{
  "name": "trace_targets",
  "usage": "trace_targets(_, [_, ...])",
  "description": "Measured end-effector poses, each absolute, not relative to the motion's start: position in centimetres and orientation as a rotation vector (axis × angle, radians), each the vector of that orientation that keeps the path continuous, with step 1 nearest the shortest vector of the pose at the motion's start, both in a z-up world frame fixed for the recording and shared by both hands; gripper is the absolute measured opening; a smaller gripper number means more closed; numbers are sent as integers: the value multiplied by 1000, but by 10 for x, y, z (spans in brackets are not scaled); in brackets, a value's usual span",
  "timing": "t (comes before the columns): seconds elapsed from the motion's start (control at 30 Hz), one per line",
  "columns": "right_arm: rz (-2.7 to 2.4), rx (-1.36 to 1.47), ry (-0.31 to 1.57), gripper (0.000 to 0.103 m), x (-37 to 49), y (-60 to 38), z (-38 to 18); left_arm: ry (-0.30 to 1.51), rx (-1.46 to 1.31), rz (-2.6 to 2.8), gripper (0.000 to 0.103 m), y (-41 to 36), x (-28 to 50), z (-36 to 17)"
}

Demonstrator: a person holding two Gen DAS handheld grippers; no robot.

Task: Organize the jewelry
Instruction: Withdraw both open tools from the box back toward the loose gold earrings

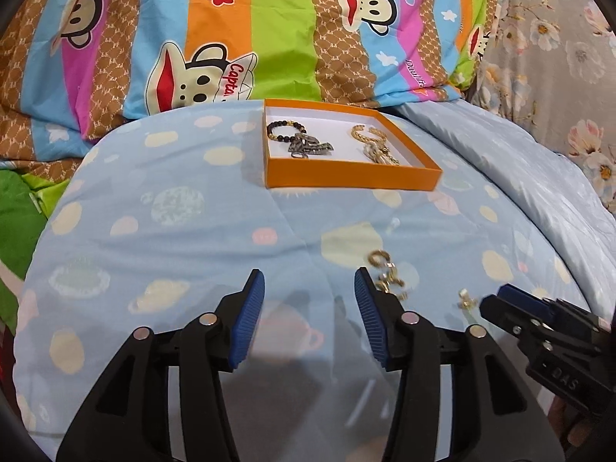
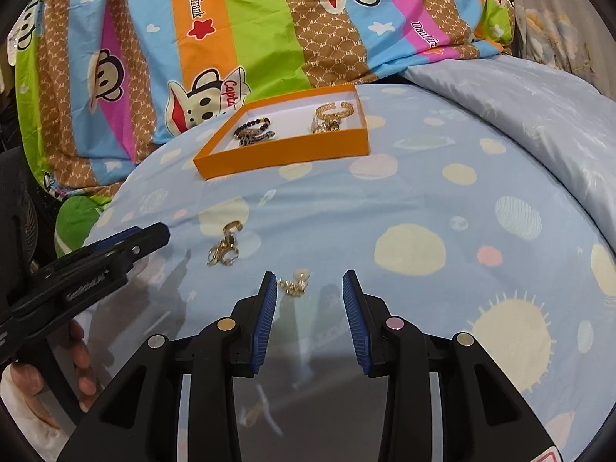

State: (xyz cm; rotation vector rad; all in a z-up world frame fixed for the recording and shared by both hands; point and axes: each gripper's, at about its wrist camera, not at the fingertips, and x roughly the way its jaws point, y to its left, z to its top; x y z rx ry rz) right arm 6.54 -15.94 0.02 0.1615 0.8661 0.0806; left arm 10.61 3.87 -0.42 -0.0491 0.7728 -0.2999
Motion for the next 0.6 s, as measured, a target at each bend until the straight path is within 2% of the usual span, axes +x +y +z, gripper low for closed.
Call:
trace_targets(0.27, [85, 168, 877, 35, 65, -154, -1, 791, -35, -322, 50, 36, 97, -7])
trace_targets(0.6, [186, 70, 917, 33, 93, -103, -5, 795, -65, -269, 50, 51, 104, -7])
